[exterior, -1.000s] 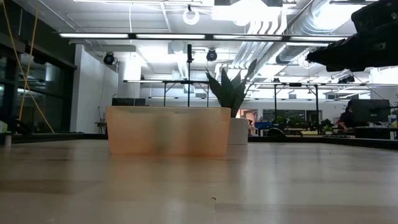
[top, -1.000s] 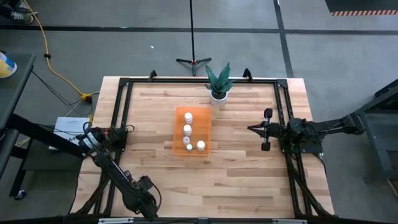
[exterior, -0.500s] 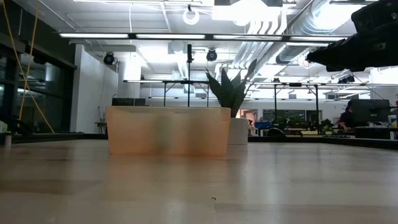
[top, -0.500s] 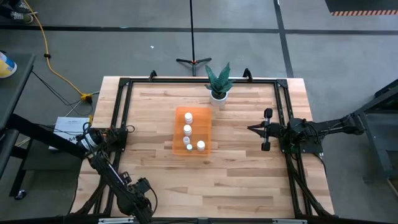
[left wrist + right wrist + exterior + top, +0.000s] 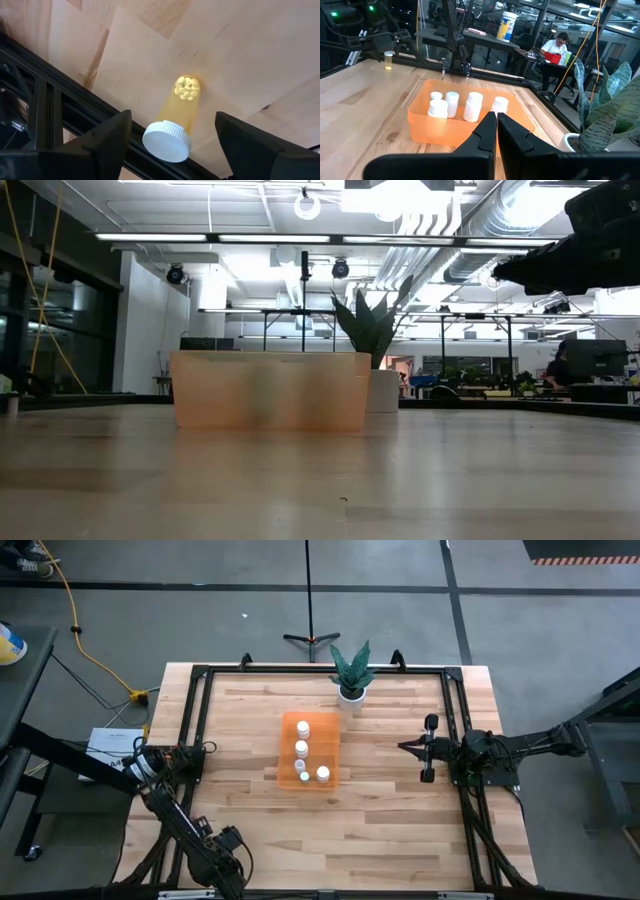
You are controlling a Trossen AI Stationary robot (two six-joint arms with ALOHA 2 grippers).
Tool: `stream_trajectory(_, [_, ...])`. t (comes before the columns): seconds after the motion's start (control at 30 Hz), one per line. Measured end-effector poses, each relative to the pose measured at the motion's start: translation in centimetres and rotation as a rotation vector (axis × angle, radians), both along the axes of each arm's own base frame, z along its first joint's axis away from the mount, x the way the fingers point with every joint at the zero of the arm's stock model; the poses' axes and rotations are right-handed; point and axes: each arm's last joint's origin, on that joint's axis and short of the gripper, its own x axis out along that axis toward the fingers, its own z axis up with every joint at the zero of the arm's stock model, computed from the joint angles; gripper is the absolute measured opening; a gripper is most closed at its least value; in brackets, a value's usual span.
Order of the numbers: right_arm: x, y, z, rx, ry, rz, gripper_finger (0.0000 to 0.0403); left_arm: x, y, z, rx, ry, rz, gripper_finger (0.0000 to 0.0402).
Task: Pick and place pill bottles into a basket
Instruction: Put the orange pill bottle into the orange container
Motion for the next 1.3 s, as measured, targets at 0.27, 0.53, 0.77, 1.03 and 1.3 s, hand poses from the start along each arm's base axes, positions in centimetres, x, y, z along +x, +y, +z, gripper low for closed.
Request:
stream_trajectory(0.27, [0.00, 0.00, 0.00, 0.000, 0.000, 0.000, 0.0007, 0.05, 0.04, -0.01, 0.012, -0.017, -0.008, 0.0252])
stream_trajectory(0.53, [0.00, 0.00, 0.01, 0.000, 0.000, 0.000, 0.0007, 0.05, 0.05, -0.01, 0.014, -0.018, -0.007, 0.0212])
stream_trajectory(0.77, [0.00, 0.00, 0.00, 0.000, 0.000, 0.000, 0.0007, 0.04, 0.05, -0.01, 0.014, -0.017, -0.008, 0.0186])
stream_trajectory(1.03, [0.00, 0.00, 0.00, 0.000, 0.000, 0.000, 0.0007, 0.06, 0.07, -0.01, 0.010, -0.015, -0.014, 0.0160])
stream_trajectory(1.3, [0.00, 0.00, 0.01, 0.008, -0.001, 0.000, 0.0007, 0.01, 0.01, 0.08, -0.048, 0.072, 0.028, 0.0157])
